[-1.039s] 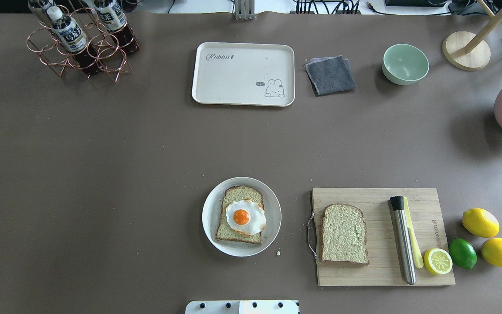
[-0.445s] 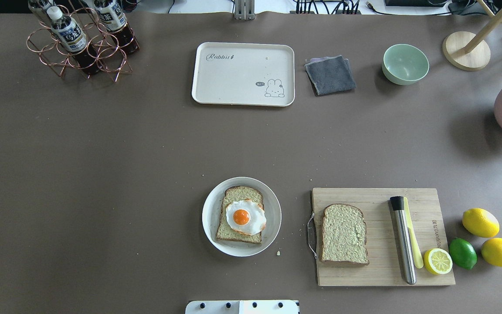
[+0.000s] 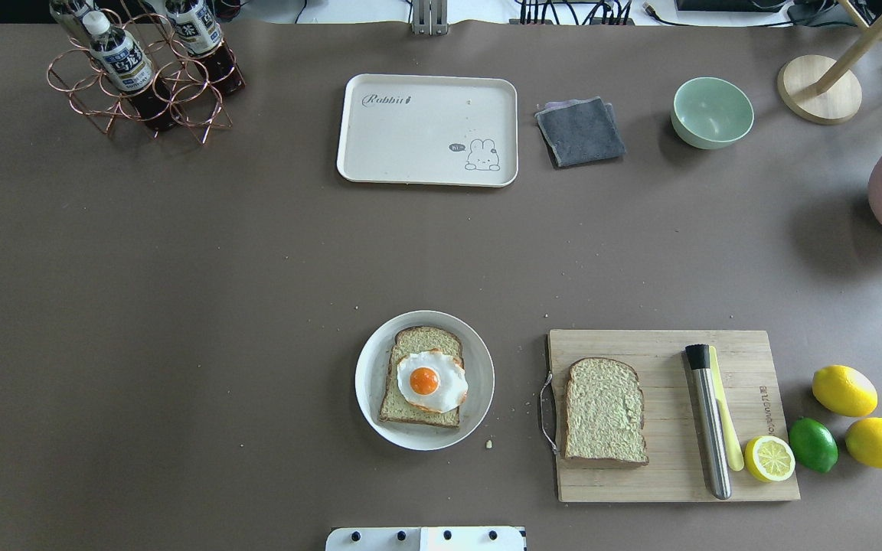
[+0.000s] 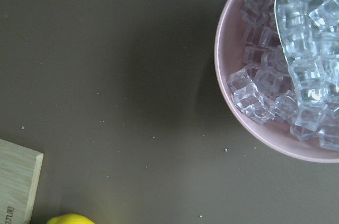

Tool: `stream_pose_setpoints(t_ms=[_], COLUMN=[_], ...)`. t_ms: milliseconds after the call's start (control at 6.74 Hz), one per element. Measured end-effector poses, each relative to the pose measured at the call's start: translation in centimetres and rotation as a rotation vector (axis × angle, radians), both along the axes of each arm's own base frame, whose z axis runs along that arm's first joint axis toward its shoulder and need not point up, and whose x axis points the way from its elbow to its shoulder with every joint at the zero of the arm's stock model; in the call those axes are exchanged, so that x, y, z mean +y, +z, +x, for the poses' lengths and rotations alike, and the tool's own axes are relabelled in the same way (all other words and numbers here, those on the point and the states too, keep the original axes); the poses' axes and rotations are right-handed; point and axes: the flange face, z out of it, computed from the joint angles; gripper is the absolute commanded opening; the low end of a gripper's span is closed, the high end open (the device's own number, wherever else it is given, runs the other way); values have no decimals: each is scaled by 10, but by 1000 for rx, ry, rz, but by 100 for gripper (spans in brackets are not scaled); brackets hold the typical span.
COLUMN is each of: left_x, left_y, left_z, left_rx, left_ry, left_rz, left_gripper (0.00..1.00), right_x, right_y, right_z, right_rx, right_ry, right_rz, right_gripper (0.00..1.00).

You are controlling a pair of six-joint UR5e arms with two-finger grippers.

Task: Make sandwich and place on tray

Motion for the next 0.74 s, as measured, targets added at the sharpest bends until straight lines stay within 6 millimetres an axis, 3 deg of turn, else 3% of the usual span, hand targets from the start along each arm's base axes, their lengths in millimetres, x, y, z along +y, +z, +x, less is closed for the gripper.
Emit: stream_pose_setpoints(t_ms=[297, 742], left_x=[-1, -1], left_y=[-2, -1], left_z=[0, 2], left_rx=[-1, 1], left_ry=[0, 2], left_rz=[17, 43], left_gripper=[98, 98], right_x=[2, 25], right_y=[-44, -82], right_z=[-43, -129], right_rx=[-12, -124], right_ry=[73, 205], right_rz=[-56, -119], right_gripper=[98, 96])
